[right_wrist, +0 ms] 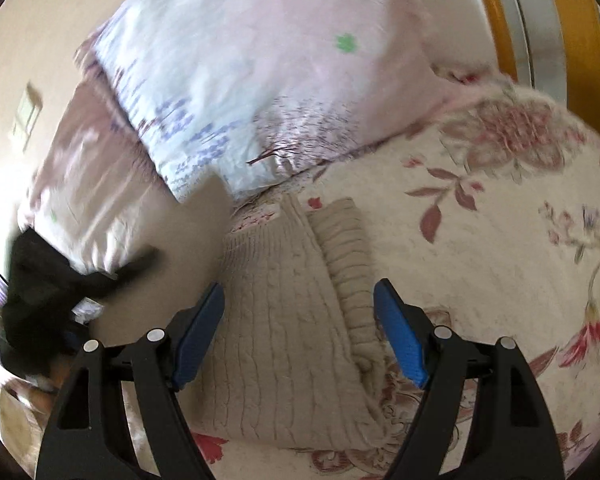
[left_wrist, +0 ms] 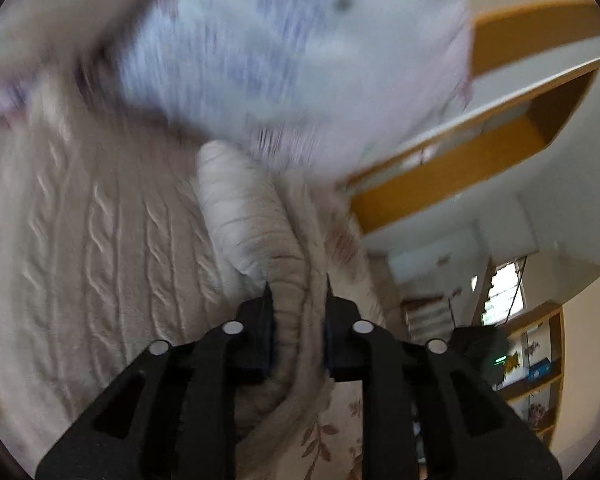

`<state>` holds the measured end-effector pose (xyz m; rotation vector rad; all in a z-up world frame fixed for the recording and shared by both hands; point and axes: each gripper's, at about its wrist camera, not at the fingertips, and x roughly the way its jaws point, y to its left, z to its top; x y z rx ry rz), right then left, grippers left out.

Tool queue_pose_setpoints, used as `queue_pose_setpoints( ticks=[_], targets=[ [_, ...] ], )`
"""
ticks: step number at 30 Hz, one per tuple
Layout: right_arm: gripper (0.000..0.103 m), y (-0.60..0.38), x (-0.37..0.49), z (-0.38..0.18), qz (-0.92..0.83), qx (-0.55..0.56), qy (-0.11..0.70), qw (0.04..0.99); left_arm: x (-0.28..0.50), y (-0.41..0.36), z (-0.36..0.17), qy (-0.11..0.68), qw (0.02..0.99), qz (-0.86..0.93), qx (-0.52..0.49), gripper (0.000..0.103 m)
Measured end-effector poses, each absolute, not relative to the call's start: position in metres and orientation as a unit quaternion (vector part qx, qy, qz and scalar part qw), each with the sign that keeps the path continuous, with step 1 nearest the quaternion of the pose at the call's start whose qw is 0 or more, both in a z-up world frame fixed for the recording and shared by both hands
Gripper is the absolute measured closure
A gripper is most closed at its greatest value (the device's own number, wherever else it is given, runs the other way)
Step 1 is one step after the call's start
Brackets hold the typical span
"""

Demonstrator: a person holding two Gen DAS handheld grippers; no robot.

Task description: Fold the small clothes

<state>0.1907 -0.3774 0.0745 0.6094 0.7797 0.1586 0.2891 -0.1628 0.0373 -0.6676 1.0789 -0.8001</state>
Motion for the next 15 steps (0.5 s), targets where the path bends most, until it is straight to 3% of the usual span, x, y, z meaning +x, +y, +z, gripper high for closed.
queue_pose_setpoints(
  ticks=[2,3,4,9,15],
  targets=[
    [0.024,-0.381,0.187,0.074,0.095,0.297,0.374,0.873,0.29,-0.17,0.03,0.504,0.706,-0.384,-0.317,0.079],
    [0.024,-0.383,0.187,0.075,0.103,0.299,0.376,0.871,0.287,-0.168,0.034,0.498,0.704,-0.395,-0.317,0.073],
    [0.024,-0.384,0.186,0.076,0.107,0.301,0.376,0.87,0.283,-0.161,0.043,0.487,0.71,-0.403,-0.31,0.06],
    [0.024,-0.391,0.193,0.079,0.164,0.347,0.383,0.841,0.257,-0.095,0.077,0.433,0.787,-0.342,-0.275,0.039],
    [0.029,-0.38,0.212,0.074,0.184,0.347,0.435,0.81,0.244,-0.047,0.06,0.438,0.841,-0.231,-0.218,0.037]
  ],
)
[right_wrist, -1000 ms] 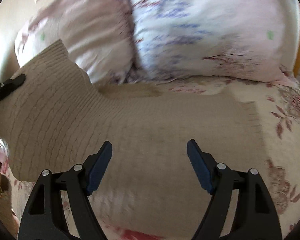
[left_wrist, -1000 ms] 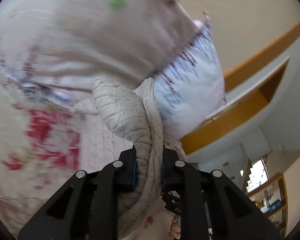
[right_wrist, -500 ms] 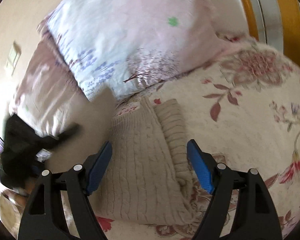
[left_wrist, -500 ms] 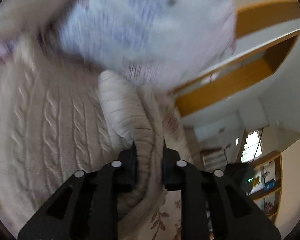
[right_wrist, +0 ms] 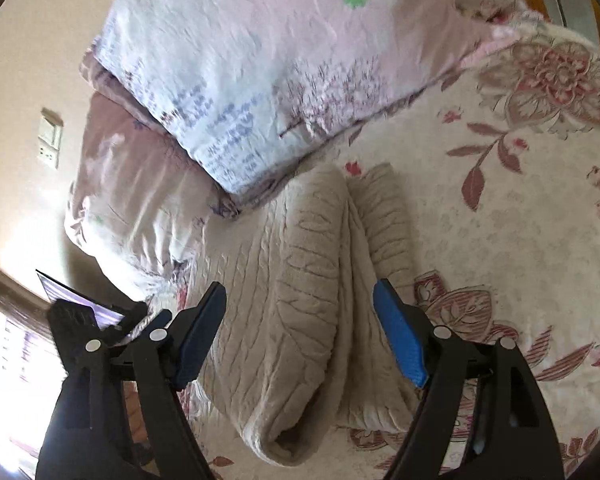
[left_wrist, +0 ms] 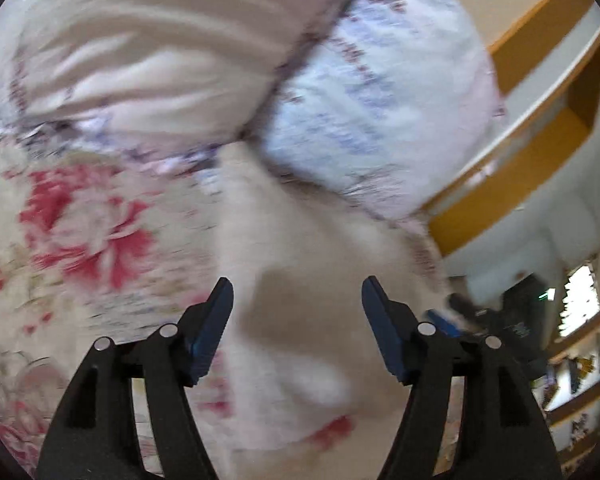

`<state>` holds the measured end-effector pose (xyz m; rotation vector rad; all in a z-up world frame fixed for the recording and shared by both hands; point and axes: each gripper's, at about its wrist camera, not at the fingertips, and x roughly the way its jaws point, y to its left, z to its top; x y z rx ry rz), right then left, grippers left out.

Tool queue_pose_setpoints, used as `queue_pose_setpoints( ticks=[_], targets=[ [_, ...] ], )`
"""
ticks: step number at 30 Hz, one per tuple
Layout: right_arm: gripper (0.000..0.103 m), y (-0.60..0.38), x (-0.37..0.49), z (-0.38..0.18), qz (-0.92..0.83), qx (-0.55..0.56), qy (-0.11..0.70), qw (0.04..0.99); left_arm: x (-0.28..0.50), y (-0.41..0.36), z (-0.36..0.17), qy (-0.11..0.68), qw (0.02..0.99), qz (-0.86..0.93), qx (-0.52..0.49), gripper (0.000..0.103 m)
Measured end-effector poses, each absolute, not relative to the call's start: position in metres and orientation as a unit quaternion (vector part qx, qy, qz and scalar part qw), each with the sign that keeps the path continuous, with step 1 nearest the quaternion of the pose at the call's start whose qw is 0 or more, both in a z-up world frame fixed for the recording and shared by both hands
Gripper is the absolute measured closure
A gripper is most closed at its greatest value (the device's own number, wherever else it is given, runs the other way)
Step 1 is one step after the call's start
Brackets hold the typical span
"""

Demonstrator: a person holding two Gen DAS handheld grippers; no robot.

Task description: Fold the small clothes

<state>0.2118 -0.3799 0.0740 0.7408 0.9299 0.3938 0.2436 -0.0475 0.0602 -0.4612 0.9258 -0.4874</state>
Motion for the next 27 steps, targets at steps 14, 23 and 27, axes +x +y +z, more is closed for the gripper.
queue_pose_setpoints(
  ticks=[14,23,27],
  targets=[
    [0.042,-0.354,0.254,0.045,0.213,0.346,0.497,0.767,0.252,-0.049,0.008,0.478,0.795,-0.282,-0.243,0.036],
    [0.085,-0.352,0.282,0.057,0.184,0.31,0.467,0.808,0.252,-0.051,0.002,0.483,0.784,-0.29,-0.259,0.036],
    [0.086,-0.329,0.255,0.114,0.176,0.186,0.378,0.89,0.249,-0.045,0.002,0.481,0.784,-0.29,-0.263,0.036]
  ],
)
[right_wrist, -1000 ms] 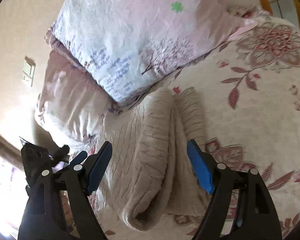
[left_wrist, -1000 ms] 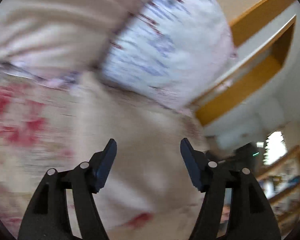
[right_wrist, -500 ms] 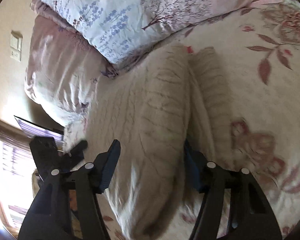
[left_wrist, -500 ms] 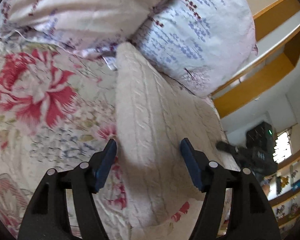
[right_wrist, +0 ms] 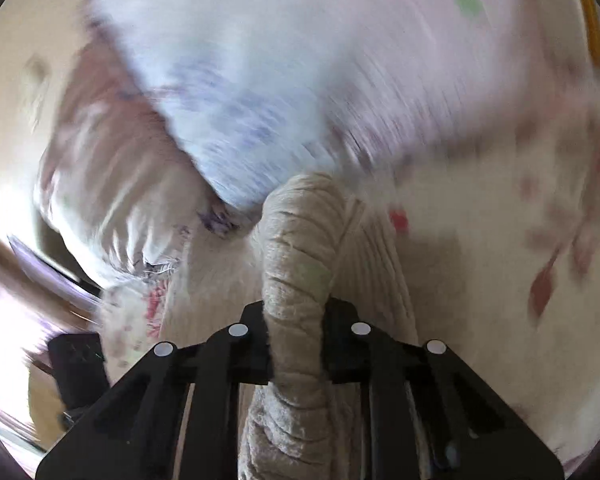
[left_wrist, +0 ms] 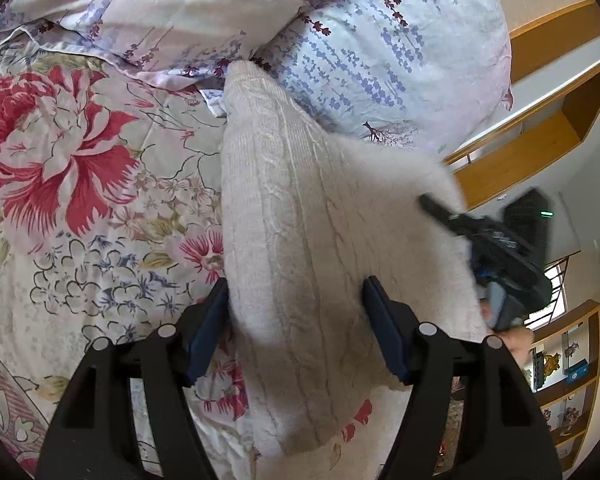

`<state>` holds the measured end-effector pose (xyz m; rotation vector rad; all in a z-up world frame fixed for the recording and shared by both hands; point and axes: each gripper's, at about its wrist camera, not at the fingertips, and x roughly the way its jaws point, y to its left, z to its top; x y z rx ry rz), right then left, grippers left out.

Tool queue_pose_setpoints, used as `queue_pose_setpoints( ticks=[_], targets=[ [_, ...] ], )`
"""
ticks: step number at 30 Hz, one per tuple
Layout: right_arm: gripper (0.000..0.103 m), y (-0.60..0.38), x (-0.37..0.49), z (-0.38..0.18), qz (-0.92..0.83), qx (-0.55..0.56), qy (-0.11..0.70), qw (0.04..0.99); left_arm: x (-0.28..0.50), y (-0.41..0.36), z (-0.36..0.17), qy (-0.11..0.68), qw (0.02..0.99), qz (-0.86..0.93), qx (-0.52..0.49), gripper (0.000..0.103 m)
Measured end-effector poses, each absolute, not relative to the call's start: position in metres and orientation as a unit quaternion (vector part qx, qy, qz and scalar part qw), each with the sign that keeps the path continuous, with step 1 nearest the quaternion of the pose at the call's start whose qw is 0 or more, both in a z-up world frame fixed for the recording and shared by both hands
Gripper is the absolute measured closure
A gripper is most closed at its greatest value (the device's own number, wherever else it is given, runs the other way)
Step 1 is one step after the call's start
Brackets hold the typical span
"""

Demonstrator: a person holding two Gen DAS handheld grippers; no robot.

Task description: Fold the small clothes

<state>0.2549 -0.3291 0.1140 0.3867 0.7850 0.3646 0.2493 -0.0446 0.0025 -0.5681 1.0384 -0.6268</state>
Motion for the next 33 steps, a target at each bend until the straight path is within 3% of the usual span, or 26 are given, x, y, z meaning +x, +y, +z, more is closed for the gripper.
queue_pose_setpoints(
  ticks=[7,17,23,33],
  targets=[
    [0.087,-0.341,0.238,0.119,0.096,0.142,0.345,0.923,0.246,-0.049,0.006,0.48,0.779,-0.308,-0.26,0.035],
    [0.085,-0.39,0.259,0.055,0.062,0.267,0.45,0.85,0.245,-0.058,0.0,0.486,0.777,-0.317,-0.245,0.036],
    [0.048,-0.411,0.226,0.076,0.051,0.289,0.432,0.853,0.245,-0.062,0.0,0.496,0.773,-0.311,-0.245,0.036],
    [0.046,-0.387,0.136,0.083,0.13,0.275,0.428,0.851,0.218,-0.064,0.013,0.509,0.773,-0.299,-0.232,0.043]
  ],
)
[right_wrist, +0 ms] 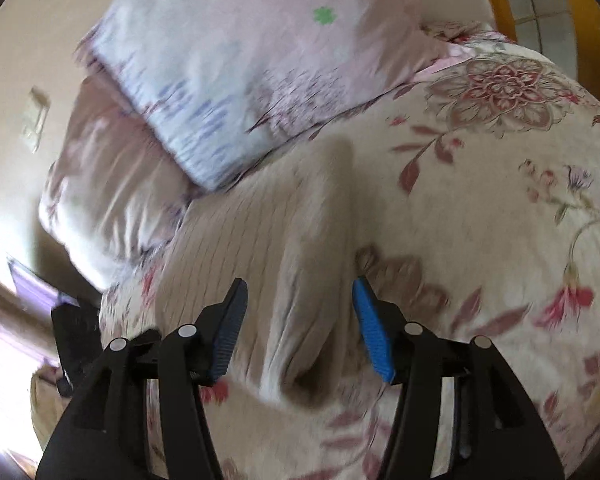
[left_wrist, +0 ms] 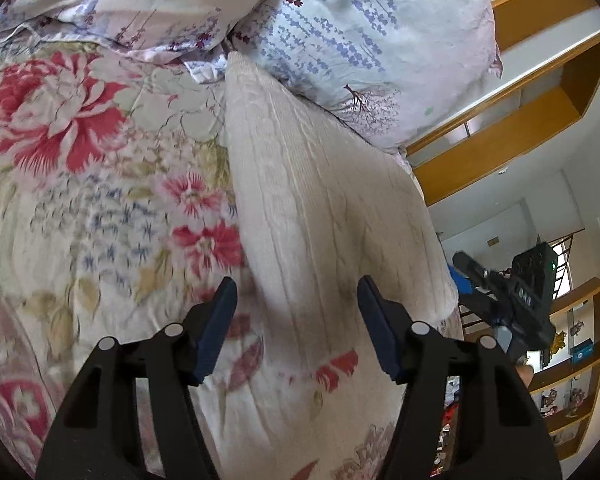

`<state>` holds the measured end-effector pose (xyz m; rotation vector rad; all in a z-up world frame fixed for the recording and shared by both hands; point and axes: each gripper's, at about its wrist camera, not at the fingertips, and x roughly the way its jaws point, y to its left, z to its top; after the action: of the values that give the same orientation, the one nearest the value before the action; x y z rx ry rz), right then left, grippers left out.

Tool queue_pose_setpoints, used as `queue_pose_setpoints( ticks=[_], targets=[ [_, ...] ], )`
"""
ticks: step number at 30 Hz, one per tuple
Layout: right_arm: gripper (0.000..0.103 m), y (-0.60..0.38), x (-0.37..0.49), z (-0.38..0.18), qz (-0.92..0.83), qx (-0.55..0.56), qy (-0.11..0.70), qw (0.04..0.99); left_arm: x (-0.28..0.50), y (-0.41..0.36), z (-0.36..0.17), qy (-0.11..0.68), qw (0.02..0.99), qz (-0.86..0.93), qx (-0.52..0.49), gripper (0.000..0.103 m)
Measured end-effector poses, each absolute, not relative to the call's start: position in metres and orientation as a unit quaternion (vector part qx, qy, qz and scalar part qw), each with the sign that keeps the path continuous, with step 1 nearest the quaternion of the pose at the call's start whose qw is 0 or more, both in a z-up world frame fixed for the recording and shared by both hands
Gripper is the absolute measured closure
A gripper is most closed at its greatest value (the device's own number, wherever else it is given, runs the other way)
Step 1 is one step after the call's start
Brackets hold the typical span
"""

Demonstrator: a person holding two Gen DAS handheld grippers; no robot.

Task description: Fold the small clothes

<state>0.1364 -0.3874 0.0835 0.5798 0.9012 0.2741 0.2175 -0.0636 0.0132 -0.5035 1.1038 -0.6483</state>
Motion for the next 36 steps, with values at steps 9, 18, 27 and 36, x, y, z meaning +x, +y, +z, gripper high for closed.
queue_pose_setpoints(
  ticks=[9,18,27,36],
  targets=[
    [0.094,-0.375,0.128,0.096,0.097,0.214,0.399,0.886,0.204,-0.064,0.018,0.517,0.769,-0.296,-0.23,0.083],
    [0.094,-0.381,0.135,0.068,0.031,0.161,0.443,0.881,0.195,-0.064,0.023,0.507,0.781,-0.308,-0.194,0.09],
    [0.075,-0.406,0.127,0.07,0.064,0.271,0.417,0.865,0.192,-0.055,0.023,0.51,0.776,-0.309,-0.206,0.075],
    [0.076,-0.4,0.17,0.069,0.079,0.299,0.417,0.854,0.2,-0.053,0.017,0.524,0.766,-0.295,-0.229,0.056]
  ],
)
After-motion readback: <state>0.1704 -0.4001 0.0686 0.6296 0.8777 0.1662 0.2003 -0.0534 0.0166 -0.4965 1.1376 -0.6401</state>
